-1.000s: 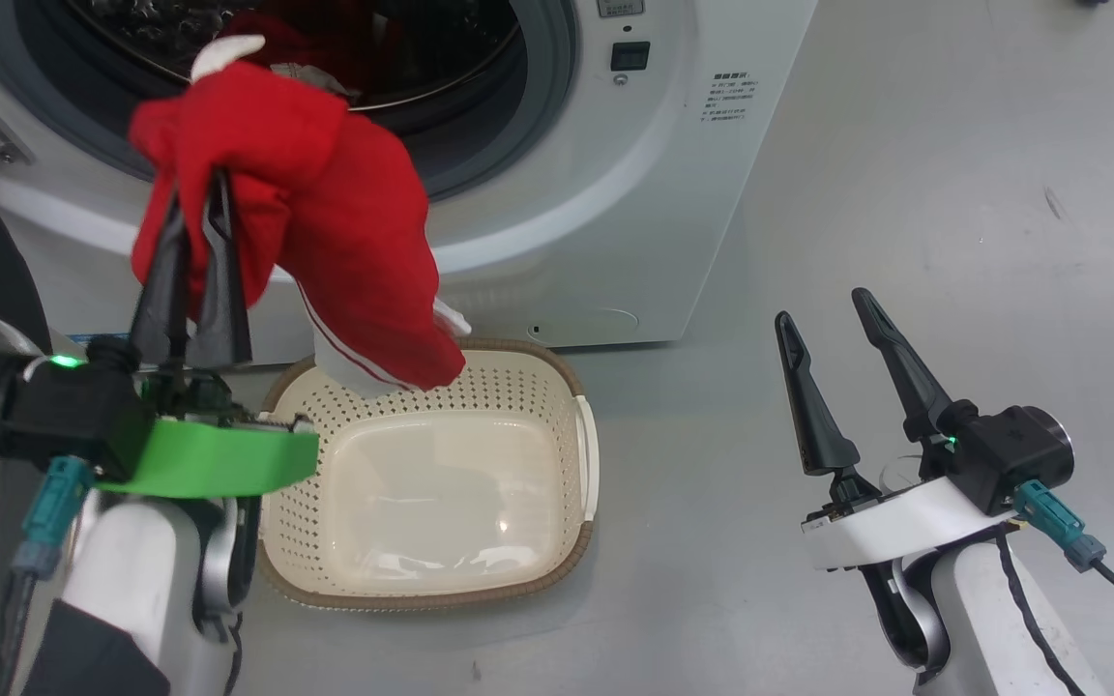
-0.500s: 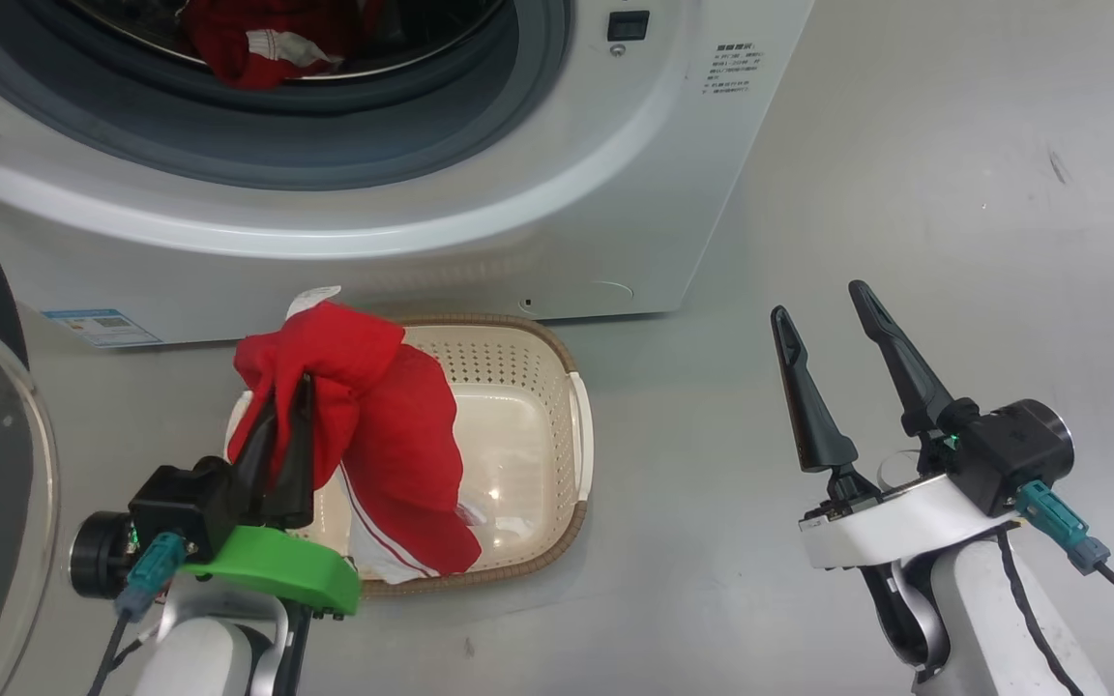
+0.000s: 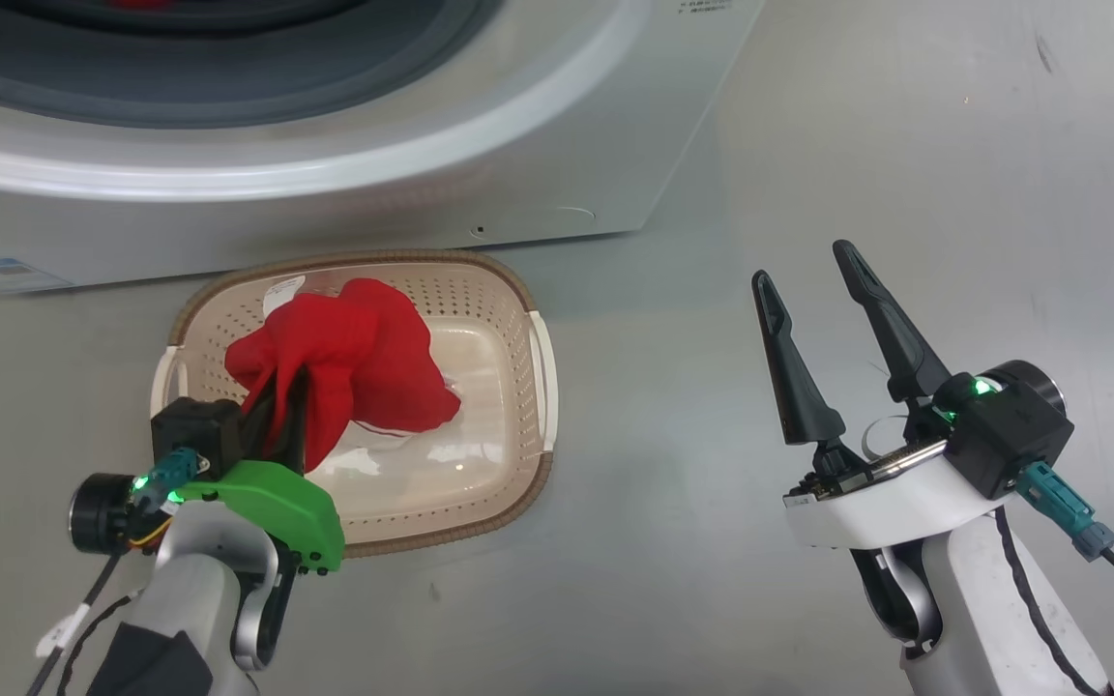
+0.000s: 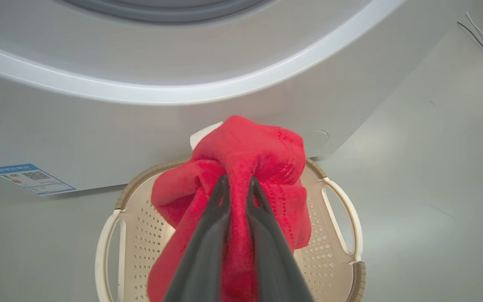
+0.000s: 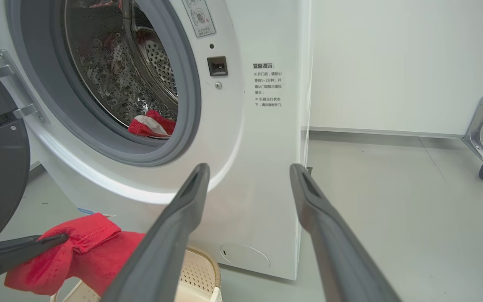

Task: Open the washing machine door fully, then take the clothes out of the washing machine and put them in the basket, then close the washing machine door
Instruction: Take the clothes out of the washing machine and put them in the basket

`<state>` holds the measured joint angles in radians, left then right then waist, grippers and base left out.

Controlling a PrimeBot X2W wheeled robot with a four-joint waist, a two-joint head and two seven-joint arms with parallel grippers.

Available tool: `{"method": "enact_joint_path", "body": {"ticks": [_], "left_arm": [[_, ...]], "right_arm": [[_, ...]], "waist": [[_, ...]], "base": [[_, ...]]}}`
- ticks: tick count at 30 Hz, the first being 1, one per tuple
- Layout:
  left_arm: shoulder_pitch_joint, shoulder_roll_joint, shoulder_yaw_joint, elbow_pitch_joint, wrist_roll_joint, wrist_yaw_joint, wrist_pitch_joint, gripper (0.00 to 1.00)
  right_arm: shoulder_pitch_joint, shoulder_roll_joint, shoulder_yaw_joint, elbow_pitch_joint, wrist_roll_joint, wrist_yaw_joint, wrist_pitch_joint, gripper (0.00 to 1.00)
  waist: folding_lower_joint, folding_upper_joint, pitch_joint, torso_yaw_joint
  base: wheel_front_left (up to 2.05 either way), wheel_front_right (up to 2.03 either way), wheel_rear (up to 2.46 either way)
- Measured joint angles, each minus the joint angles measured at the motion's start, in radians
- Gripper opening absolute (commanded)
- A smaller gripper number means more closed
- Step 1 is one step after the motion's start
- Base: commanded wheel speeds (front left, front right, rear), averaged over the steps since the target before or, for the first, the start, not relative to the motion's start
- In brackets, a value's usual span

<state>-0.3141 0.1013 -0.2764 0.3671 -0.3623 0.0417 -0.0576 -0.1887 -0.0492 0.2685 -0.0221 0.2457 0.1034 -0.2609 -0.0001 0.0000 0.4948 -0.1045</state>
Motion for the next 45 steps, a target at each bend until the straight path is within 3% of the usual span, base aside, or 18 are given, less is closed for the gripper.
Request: {"method": "enact_joint_path", "body": {"ticks": [15,29,30,31,32,33,45], "left_arm": [[-0.174,0.011,0.024,0.25,-0.052,-0.047,0.109,0.0],[-0.294,0.001,0.077,0.436,-0.109,-0.063,0.104,0.0],[-0.302,0.001,0.077,0.443,-0.109,-0.065,0.103,0.3],[-0.309,0.0,0.079,0.453,-0.11,-0.066,0.096,0.43],[-0.315,-0.001,0.081,0.463,-0.112,-0.066,0.091,0.64],[-0.32,-0.002,0.081,0.471,-0.112,-0.069,0.09,1.0],[-0.323,-0.007,0.075,0.537,-0.098,-0.088,-0.043,1.0]], "right_arm": [[-0.072,0.0,0.006,-0.033,0.029,-0.009,0.0,1.0],[-0.116,0.0,0.004,-0.028,0.044,-0.011,0.0,1.0],[-0.117,0.0,0.004,-0.027,0.044,-0.011,0.0,1.0],[-0.118,0.0,0.004,-0.025,0.044,-0.011,0.0,1.0],[-0.118,0.0,0.004,-0.023,0.044,-0.011,0.0,1.0],[-0.12,0.0,0.005,-0.02,0.044,-0.011,0.0,1.0],[-0.132,0.0,0.0,0.017,0.046,-0.011,0.0,1.0]], "waist": [[0.0001,0.0,0.156,-0.084],[0.0001,0.0,0.235,-0.107],[0.0001,0.0,0.235,-0.107],[0.0001,0.0,0.235,-0.106],[0.0001,0.0,0.234,-0.106],[0.0001,0.0,0.233,-0.105],[0.0001,0.0,0.187,-0.096]], "base": [[0.0,0.0,0.0],[0.0,0.0,0.0],[0.0,0.0,0.0],[0.0,0.0,0.0],[0.0,0.0,0.0],[0.0,0.0,0.0],[0.0,0.0,0.0]]}}
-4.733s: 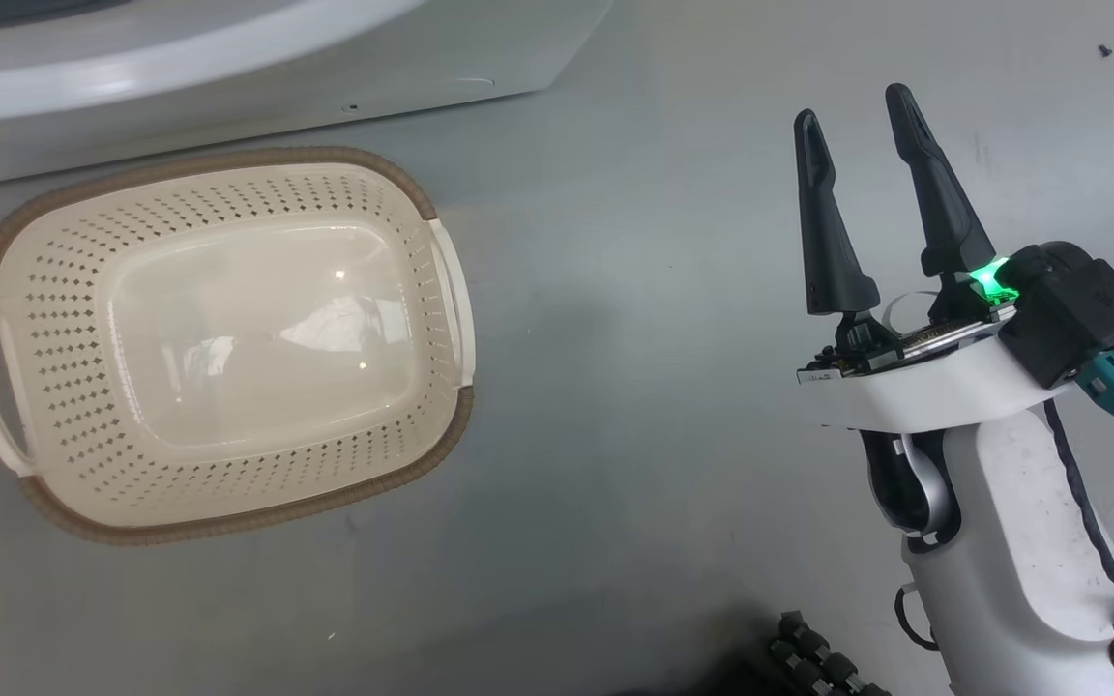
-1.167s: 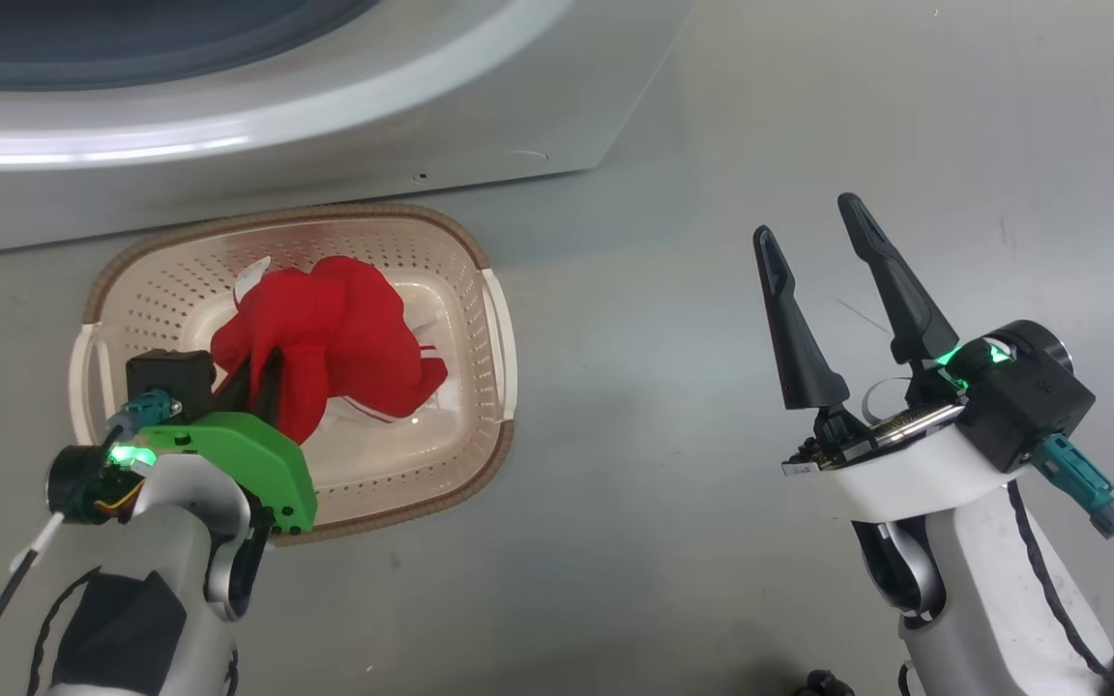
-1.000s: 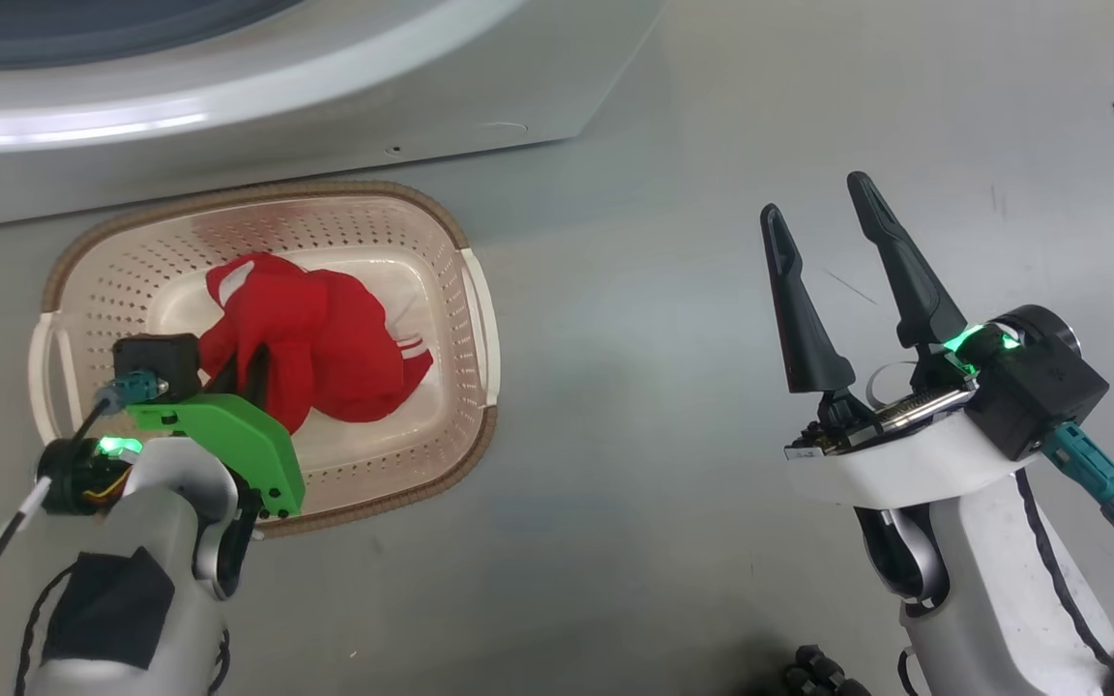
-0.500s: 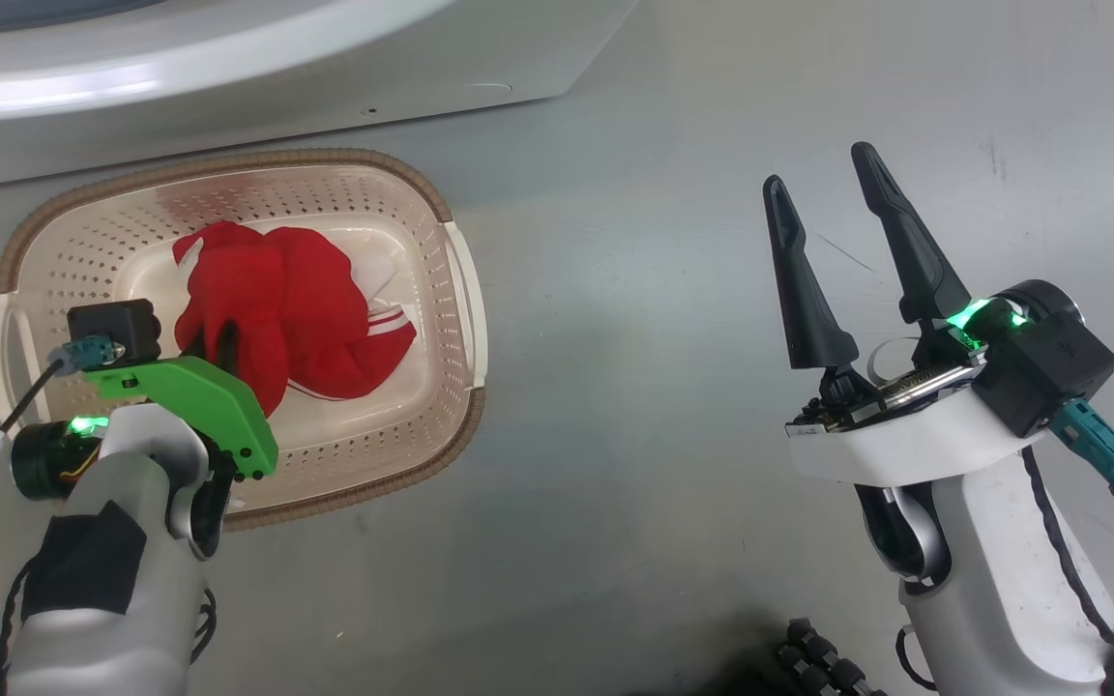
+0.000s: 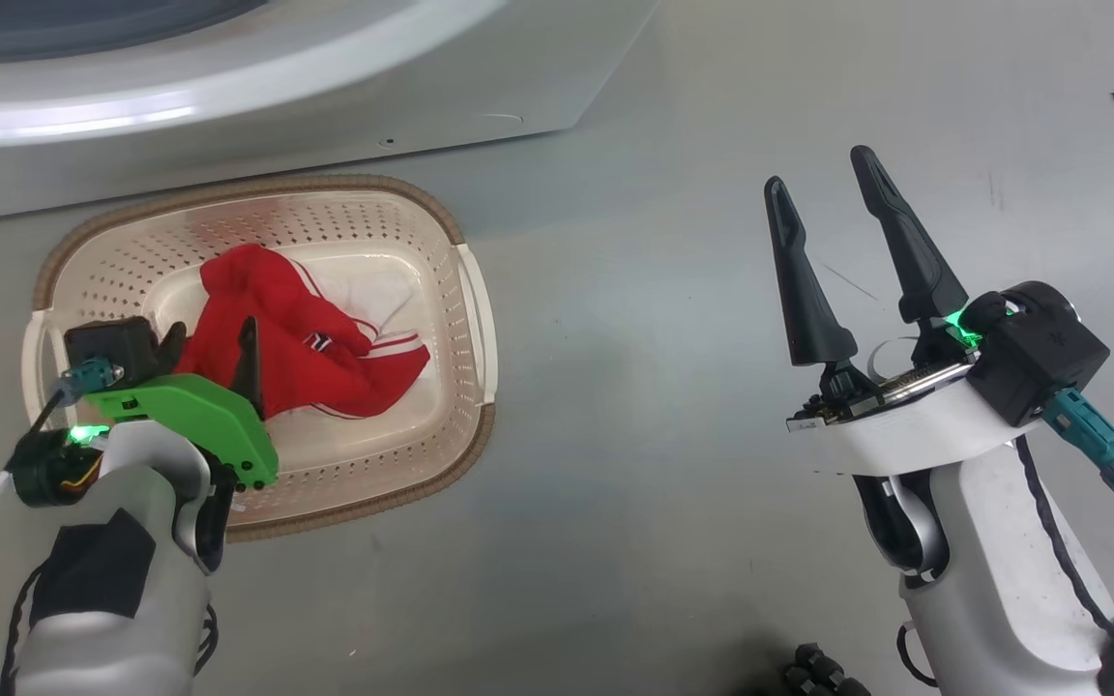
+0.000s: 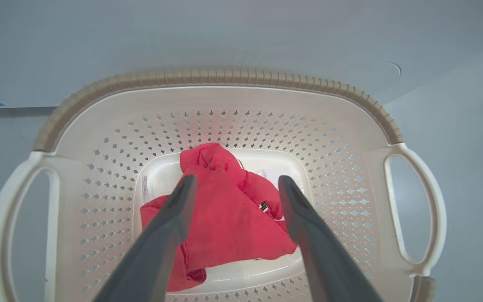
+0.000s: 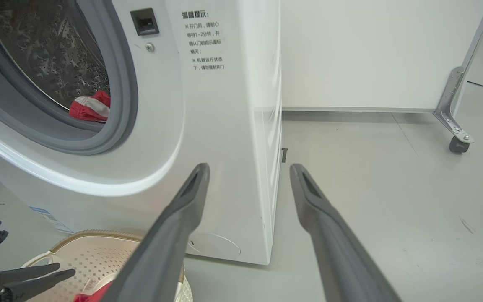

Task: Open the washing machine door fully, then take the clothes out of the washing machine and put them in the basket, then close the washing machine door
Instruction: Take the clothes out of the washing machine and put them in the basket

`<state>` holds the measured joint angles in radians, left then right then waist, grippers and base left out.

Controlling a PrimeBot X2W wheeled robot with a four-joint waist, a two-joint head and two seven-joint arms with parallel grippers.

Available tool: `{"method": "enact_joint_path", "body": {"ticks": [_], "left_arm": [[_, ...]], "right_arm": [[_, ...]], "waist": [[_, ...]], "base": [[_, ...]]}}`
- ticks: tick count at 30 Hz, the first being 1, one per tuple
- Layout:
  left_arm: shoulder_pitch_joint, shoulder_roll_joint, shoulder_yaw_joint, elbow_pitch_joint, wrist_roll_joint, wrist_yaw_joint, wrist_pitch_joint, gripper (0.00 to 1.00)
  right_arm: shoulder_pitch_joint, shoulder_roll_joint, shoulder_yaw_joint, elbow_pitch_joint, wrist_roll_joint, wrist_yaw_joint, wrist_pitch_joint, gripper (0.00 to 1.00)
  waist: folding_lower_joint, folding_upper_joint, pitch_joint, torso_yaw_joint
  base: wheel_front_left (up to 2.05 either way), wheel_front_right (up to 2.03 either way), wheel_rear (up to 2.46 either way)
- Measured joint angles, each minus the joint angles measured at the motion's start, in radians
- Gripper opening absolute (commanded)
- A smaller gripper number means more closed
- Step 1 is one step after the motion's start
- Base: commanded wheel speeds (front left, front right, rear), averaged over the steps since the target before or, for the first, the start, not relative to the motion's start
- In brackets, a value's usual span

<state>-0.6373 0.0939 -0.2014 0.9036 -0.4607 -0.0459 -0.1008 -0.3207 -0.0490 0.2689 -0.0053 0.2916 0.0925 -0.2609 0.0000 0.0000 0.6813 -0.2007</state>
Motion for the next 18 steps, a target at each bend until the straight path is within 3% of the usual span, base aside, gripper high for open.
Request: {"method": "enact_joint_path", "body": {"ticks": [9,18], "left_arm": [[0.001,-0.019,-0.023,0.004,0.016,-0.017,-0.131,1.0],[0.016,-0.04,-0.03,-0.052,0.023,-0.031,-0.151,1.0]], "right_arm": [[0.003,0.0,-0.029,0.037,-0.015,0.0,0.0,1.0],[0.038,0.0,-0.061,0.084,-0.043,0.002,0.0,1.0]], "waist": [[0.0,0.0,-0.063,0.032],[0.0,0.0,-0.153,0.078]], "base": [[0.0,0.0,0.0],[0.0,0.0,0.0]]}}
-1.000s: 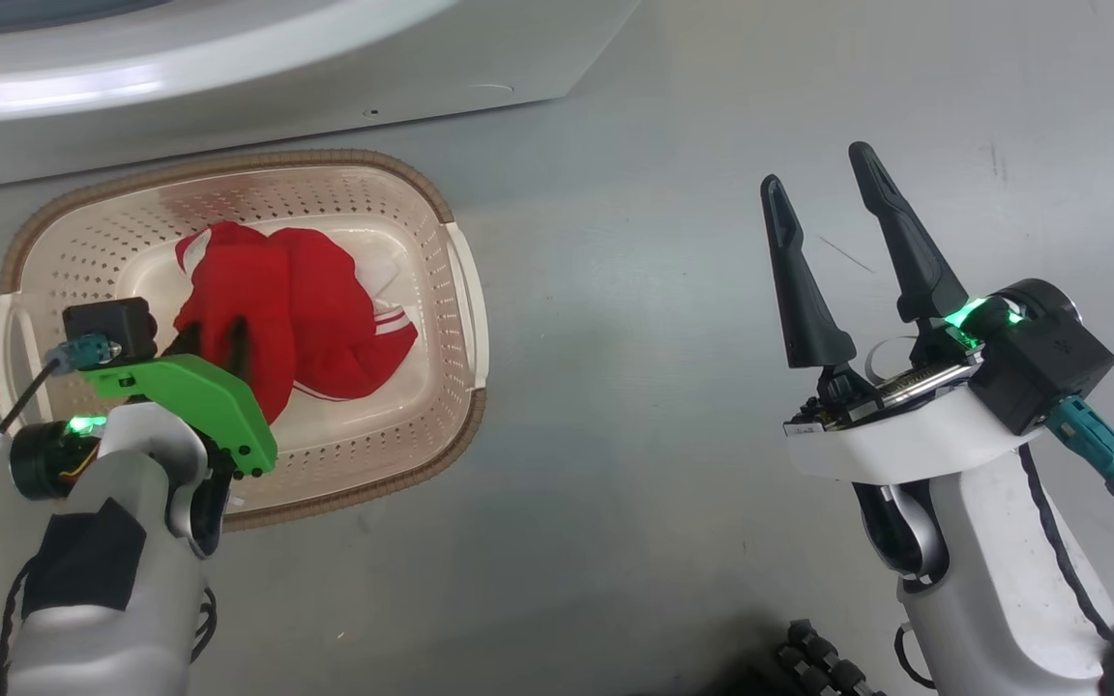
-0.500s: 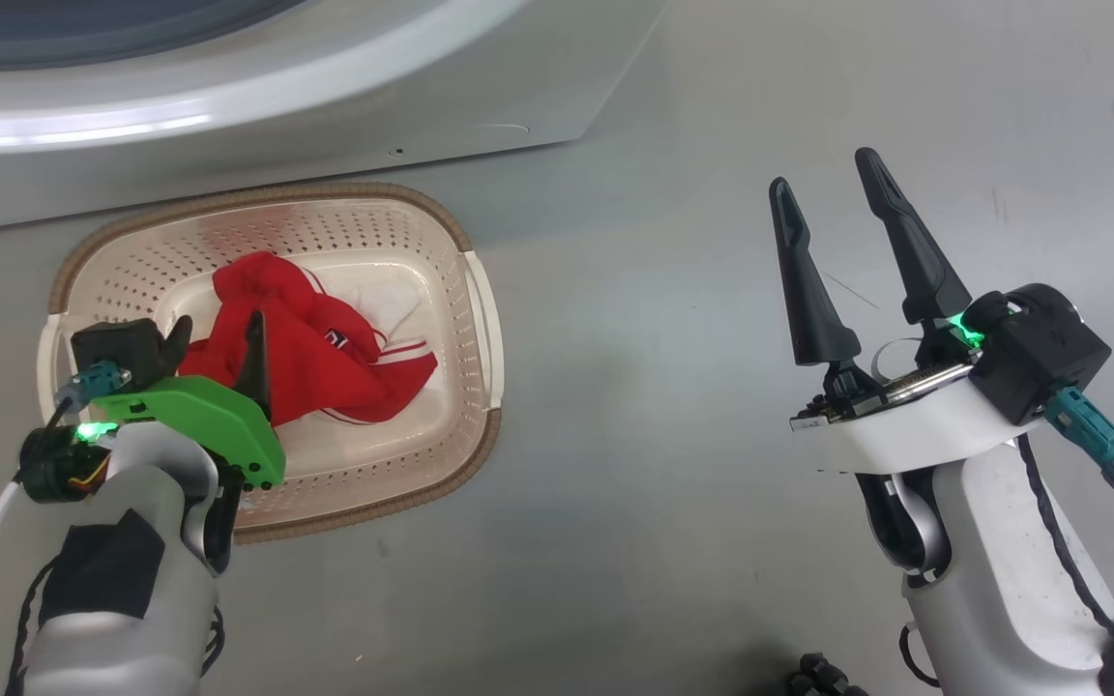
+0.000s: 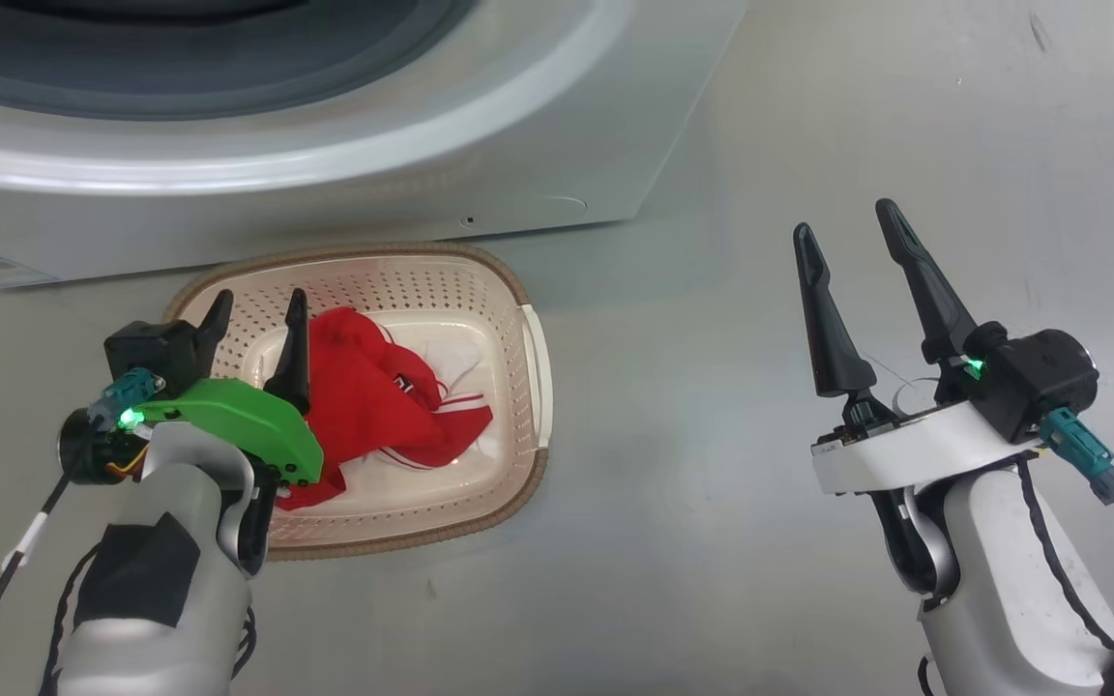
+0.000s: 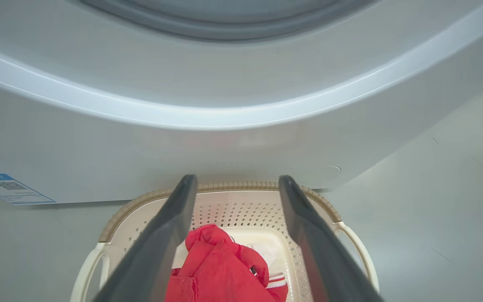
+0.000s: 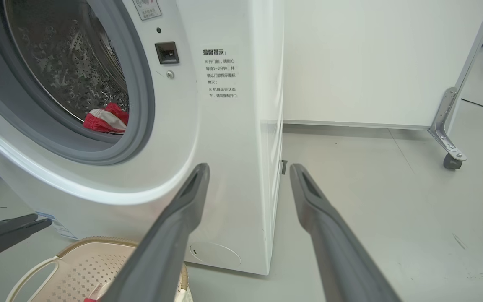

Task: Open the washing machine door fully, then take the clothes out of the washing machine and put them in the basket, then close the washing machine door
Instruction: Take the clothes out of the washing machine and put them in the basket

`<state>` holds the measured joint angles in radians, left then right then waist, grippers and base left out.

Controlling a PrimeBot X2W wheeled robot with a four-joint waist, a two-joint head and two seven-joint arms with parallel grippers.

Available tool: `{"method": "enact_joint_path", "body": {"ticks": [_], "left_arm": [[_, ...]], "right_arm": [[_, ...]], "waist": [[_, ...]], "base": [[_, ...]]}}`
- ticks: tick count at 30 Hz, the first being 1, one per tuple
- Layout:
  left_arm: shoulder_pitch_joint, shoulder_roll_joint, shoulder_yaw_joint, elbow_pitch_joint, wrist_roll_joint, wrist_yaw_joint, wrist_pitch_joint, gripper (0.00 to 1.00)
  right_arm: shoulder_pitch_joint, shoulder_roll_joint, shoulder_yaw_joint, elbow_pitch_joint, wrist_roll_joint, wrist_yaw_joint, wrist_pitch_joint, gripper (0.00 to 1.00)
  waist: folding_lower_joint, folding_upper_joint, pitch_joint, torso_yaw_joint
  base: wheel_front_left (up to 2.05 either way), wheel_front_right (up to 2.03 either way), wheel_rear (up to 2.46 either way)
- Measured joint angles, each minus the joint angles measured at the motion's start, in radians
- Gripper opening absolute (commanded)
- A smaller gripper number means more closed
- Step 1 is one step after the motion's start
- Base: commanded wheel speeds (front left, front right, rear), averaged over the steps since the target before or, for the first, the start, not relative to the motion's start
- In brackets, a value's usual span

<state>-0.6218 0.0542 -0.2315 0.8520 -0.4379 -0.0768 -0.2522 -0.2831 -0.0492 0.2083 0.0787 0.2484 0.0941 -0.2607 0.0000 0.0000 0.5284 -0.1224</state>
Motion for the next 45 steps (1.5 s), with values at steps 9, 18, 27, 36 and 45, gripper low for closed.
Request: {"method": "enact_joint_path", "body": {"ticks": [9,18,27,36,45], "left_arm": [[0.055,-0.004,0.009,-0.201,0.049,0.0,0.0,1.0],[0.15,-0.004,0.017,-0.383,0.103,0.001,0.0,1.0],[0.301,-0.003,0.031,-0.475,0.123,0.023,0.0,1.0],[0.441,-0.001,0.021,-0.511,0.125,0.038,0.0,1.0],[0.543,0.0,0.002,-0.568,0.128,0.053,0.0,1.0]], "right_arm": [[0.064,0.0,-0.014,0.039,-0.012,0.001,0.0,1.0],[0.117,0.0,-0.03,0.062,-0.014,0.002,0.0,1.0],[0.173,0.001,-0.027,0.068,-0.013,0.009,0.0,1.0],[0.24,0.002,-0.02,0.072,-0.008,0.008,0.0,1.0],[0.302,0.004,-0.029,0.07,-0.008,-0.007,0.0,1.0]], "waist": [[0.0,0.0,-0.122,0.05],[0.0,0.0,-0.232,0.089],[0.0,0.0,-0.338,0.114],[0.0,0.0,-0.423,0.119],[-0.0001,0.0,-0.478,0.125]], "base": [[0.0,0.0,0.0],[0.0,0.0,0.0],[0.0,0.0,0.0],[0.0,0.0,0.0],[0.0,0.0,0.0]]}}
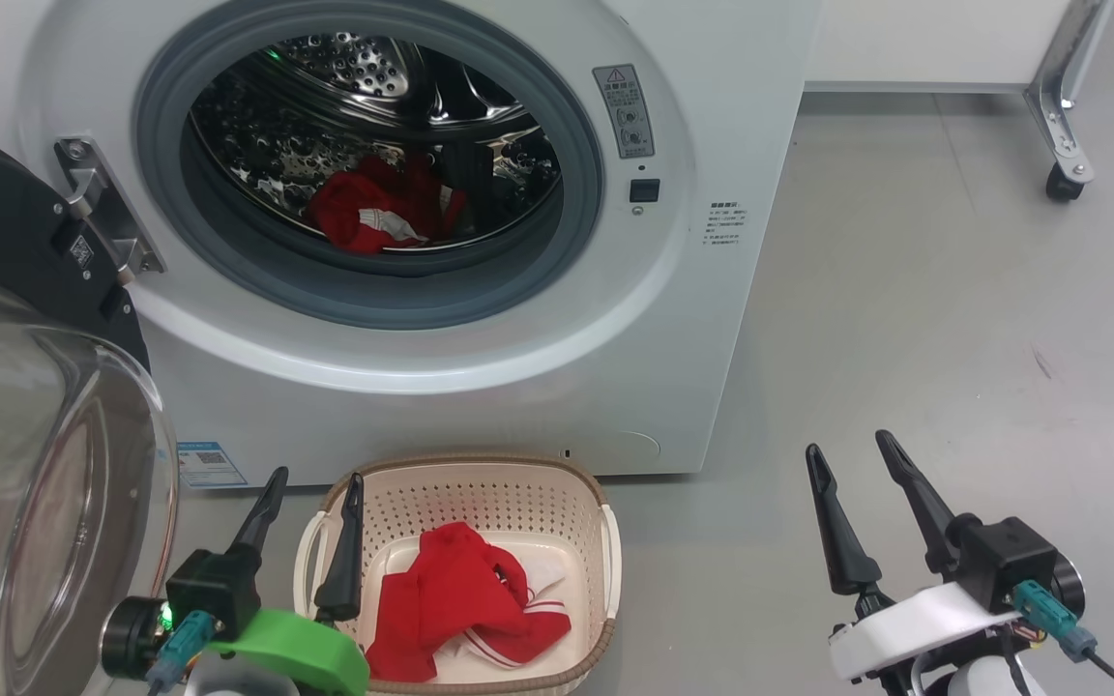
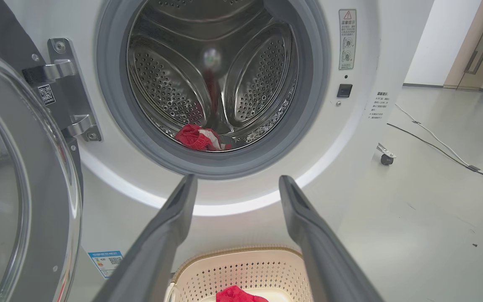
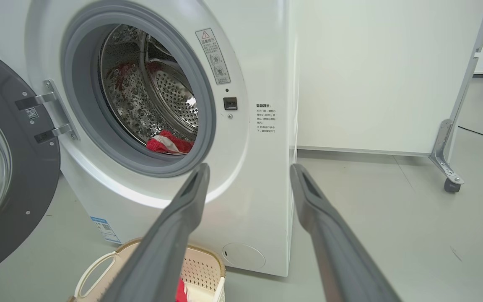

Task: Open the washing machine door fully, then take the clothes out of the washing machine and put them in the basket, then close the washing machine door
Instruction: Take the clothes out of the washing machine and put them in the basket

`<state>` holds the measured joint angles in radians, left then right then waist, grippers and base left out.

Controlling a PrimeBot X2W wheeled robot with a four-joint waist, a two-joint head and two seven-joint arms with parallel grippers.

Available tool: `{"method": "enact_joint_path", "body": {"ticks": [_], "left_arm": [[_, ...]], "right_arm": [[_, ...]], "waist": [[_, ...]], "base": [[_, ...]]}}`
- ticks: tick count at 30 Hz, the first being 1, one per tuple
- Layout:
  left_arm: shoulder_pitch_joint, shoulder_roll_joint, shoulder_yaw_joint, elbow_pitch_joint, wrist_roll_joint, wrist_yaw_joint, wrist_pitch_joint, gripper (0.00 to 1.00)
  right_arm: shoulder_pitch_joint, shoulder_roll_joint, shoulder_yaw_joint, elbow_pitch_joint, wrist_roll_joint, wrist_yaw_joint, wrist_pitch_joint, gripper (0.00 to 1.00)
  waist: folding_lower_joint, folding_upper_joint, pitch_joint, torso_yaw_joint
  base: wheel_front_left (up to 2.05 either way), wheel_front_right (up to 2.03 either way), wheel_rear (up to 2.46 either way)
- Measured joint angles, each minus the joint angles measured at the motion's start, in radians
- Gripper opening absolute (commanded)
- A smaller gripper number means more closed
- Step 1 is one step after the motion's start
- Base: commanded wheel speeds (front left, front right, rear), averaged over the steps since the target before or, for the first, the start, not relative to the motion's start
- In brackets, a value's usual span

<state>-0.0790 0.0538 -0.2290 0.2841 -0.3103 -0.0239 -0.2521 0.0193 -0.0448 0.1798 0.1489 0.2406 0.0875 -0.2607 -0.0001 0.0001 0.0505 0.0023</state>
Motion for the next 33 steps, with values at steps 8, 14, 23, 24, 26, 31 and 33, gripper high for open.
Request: {"method": "enact_joint_path", "body": {"ticks": [8,14,23,24,26,31,33], "left_arm": [[0.058,0.002,0.0,-0.044,0.006,0.01,0.0,1.0],[0.082,0.004,0.0,-0.077,0.006,0.019,0.0,1.0],[0.11,0.015,-0.001,-0.117,0.006,0.029,0.007,1.0],[0.112,0.016,-0.001,-0.123,0.006,0.029,0.013,1.0],[0.117,0.018,-0.002,-0.133,0.006,0.029,0.015,1.0],[0.124,0.019,-0.003,-0.146,0.006,0.038,0.023,1.0],[0.125,0.019,-0.003,-0.157,0.006,0.038,0.025,1.0]], "right_arm": [[0.033,0.001,0.011,-0.005,0.002,-0.002,0.0,1.0],[0.033,0.001,0.014,-0.014,0.002,-0.003,0.0,1.0],[0.036,0.001,0.016,-0.019,0.002,-0.004,0.0,1.0],[0.036,0.001,0.016,-0.02,0.002,-0.004,0.0,1.0],[0.038,0.001,0.016,-0.022,0.002,-0.004,0.0,1.0],[0.049,0.001,0.016,-0.026,0.002,-0.004,0.0,1.0],[0.051,0.001,0.016,-0.026,0.002,-0.004,0.0,1.0]], "waist": [[0.0,0.0,-0.012,0.004],[0.0,0.0,-0.017,0.002],[0.0,0.0,-0.021,-0.003],[0.0,0.0,-0.022,-0.004],[0.0,0.0,-0.021,-0.005],[0.0001,0.0,-0.022,-0.007],[0.0,0.0,-0.022,-0.007]], "base": [[0.0,0.0,0.0],[0.0,0.0,0.0],[0.0,0.0,0.0],[0.0,0.0,0.0],[0.0,0.0,0.0],[0.0,0.0,0.0],[0.0,0.0,0.0]]}}
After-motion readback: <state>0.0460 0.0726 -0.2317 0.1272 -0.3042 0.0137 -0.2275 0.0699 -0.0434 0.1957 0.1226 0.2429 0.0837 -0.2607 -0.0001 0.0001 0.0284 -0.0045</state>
